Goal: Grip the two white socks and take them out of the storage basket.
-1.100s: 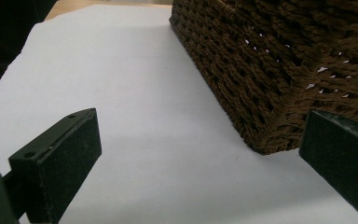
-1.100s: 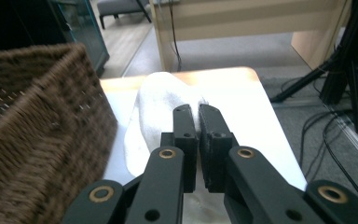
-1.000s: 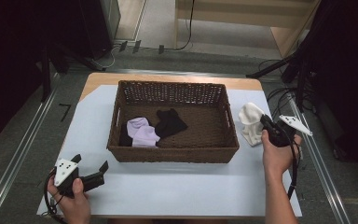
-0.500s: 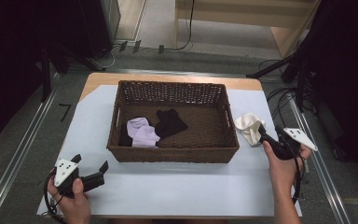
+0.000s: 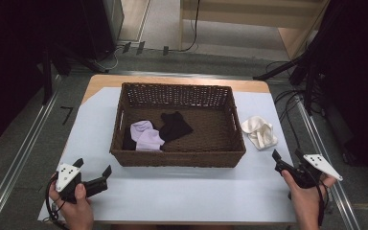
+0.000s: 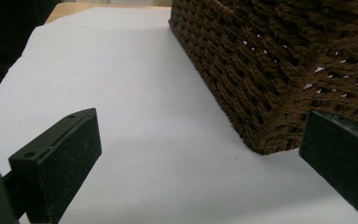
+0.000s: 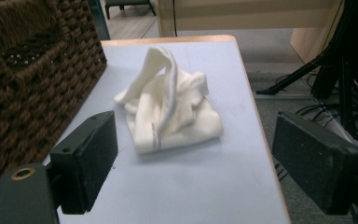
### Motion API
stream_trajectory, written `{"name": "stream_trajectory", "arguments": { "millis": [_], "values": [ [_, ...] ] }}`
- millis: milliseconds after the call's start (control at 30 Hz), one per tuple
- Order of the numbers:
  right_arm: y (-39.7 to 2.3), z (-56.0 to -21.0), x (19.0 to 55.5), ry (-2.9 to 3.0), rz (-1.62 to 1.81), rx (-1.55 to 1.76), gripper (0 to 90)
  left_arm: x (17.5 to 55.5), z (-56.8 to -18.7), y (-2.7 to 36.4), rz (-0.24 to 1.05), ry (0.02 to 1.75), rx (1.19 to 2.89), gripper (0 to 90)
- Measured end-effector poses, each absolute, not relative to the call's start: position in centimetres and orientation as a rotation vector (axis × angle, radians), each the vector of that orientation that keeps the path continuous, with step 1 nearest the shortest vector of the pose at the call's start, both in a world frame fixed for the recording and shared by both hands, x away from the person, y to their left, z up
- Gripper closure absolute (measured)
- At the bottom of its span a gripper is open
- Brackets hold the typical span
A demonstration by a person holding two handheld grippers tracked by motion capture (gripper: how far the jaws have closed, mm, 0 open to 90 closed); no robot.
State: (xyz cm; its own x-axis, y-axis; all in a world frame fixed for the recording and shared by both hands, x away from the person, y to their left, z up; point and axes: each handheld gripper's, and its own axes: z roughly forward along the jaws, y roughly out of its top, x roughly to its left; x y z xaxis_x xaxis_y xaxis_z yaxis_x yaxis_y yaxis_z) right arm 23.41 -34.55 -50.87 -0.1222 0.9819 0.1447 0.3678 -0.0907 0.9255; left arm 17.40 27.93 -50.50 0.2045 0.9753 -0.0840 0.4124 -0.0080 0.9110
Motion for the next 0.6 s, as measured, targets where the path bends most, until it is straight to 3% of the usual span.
{"name": "stream_trajectory", "arguments": {
  "millis": [600],
  "values": [
    [-37.2,-52.5,18.2,1.523,1.192,1.520,14.6,17.3,-50.5,27.9,0.787,1.351,1.579,0.0]
  ]
}}
